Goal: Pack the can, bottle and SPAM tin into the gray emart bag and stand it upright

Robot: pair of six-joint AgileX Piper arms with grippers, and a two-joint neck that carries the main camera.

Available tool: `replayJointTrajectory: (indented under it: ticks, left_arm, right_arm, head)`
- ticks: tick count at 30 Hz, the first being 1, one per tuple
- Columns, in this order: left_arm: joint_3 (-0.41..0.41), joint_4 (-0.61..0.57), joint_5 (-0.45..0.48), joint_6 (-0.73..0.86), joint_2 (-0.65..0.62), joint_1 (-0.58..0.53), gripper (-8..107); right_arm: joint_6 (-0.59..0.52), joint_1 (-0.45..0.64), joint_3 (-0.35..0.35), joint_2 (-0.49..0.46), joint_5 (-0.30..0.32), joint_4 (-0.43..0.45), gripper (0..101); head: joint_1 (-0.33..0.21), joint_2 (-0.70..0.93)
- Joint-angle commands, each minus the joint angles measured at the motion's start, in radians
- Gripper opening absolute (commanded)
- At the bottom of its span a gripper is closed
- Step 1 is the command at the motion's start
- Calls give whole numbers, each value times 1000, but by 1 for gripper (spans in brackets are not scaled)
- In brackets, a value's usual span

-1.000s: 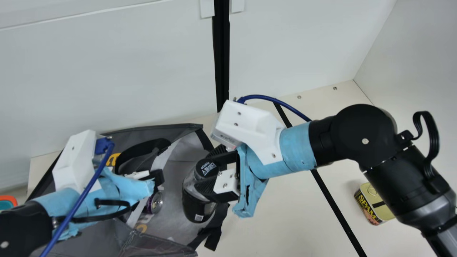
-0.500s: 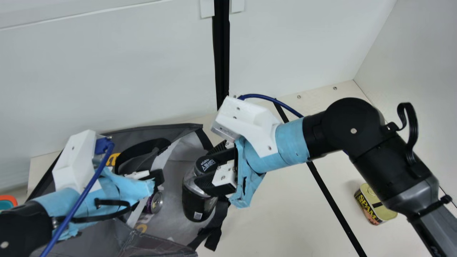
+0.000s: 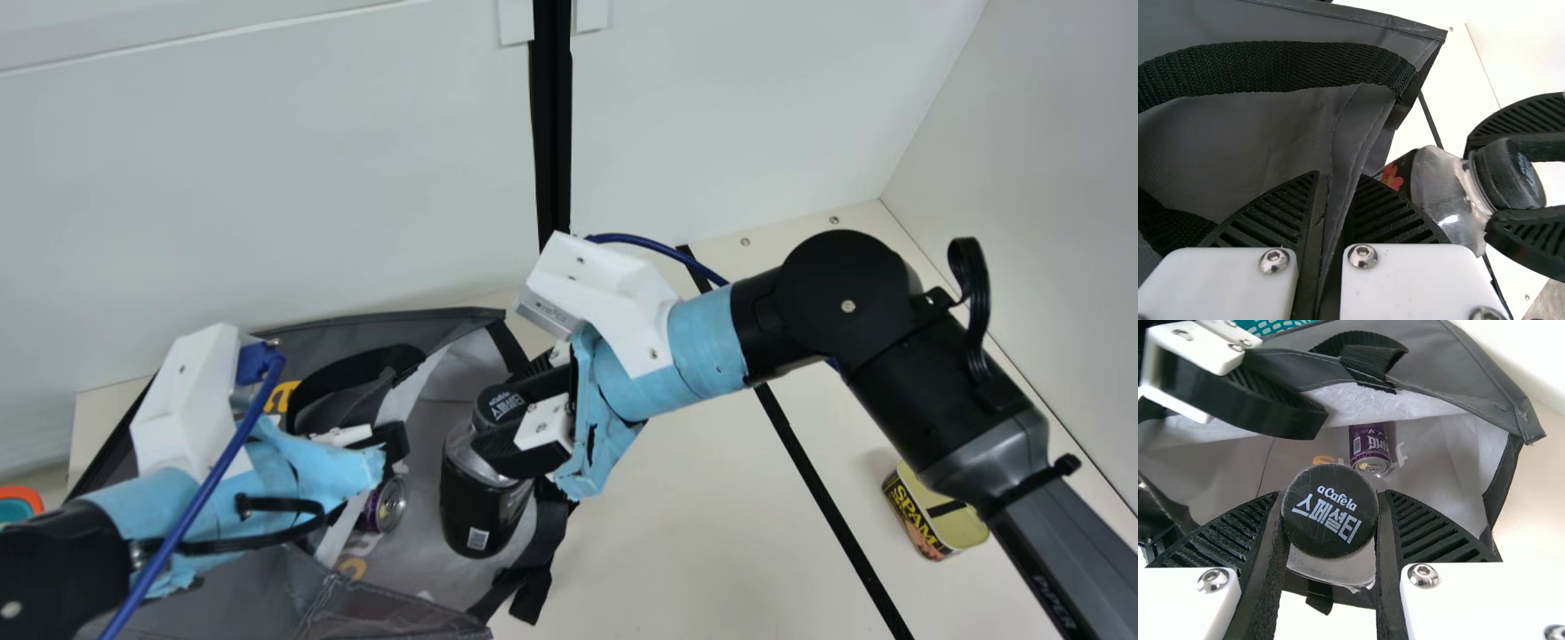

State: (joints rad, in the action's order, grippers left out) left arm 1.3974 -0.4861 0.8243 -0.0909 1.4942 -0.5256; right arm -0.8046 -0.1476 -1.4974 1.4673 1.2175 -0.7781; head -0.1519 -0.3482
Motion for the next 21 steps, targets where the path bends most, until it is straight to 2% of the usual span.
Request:
replayJointTrajectory:
  ticks: [1, 21]
  left_arm:
    - [0, 0, 0, 0, 0, 0, -8]
    - [0, 0, 0, 0, 0, 0, -8]
  right_arm:
    - [3, -1, -2, 7, 3, -3, 0]
    - [31, -6, -5, 100, 3, -45, 0]
  head:
    - [-23, -1]
    - [-23, -1]
